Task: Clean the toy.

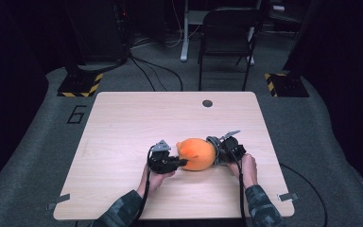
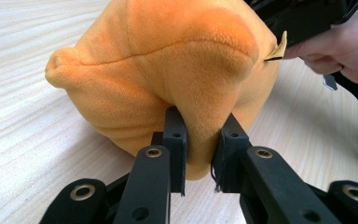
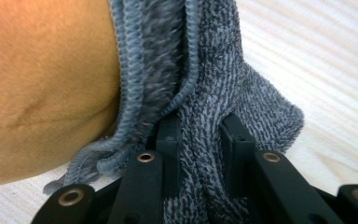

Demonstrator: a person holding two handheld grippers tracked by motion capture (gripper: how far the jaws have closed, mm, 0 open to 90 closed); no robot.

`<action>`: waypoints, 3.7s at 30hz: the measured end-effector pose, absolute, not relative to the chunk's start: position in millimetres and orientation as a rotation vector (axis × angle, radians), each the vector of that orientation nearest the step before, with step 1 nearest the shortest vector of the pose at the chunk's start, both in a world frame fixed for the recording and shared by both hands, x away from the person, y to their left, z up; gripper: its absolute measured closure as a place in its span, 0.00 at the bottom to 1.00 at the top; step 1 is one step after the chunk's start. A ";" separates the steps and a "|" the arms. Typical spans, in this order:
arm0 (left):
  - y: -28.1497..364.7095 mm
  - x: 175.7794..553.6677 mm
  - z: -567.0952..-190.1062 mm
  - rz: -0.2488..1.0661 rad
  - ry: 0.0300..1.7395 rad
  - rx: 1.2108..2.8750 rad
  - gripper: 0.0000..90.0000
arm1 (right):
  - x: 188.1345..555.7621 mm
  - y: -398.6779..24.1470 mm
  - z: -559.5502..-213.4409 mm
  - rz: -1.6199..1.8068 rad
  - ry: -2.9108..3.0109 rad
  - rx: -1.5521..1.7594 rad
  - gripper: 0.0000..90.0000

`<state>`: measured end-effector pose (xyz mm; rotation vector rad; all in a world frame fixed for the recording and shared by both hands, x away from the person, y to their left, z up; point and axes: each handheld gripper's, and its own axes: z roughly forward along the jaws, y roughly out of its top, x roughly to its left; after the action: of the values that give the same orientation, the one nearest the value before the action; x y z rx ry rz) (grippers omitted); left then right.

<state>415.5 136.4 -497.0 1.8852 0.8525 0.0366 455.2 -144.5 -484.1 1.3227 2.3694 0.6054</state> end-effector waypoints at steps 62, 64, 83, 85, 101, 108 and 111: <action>121.8 407.4 -519.5 0.666 0.318 2.124 0.76 | 427.6 -128.9 -417.1 0.958 2.270 1.172 0.82; 123.3 408.1 -520.5 0.655 0.321 2.116 0.76 | 428.8 -146.8 -411.9 0.920 2.215 1.217 0.82; 134.4 409.0 -497.3 0.529 0.413 1.954 0.86 | 452.7 -201.0 -460.2 0.796 2.171 1.461 0.81; 137.7 408.8 -486.8 0.463 0.455 1.915 0.86 | 452.6 -202.5 -459.3 0.801 2.167 1.471 0.81; 137.6 412.4 -467.1 0.131 0.690 1.949 0.84 | 451.8 -202.2 -457.0 0.792 2.164 1.462 0.81; 135.0 423.3 -491.3 0.082 0.788 1.972 0.82 | 448.7 -198.2 -447.4 0.825 2.160 1.435 0.81; 133.1 421.4 -489.5 0.100 0.784 1.982 0.82 | 441.2 -189.6 -429.6 0.899 2.156 1.390 0.81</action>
<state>421.4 133.1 -489.5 1.9820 0.7841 0.0997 441.2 -189.6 -429.6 1.3905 2.1563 0.8989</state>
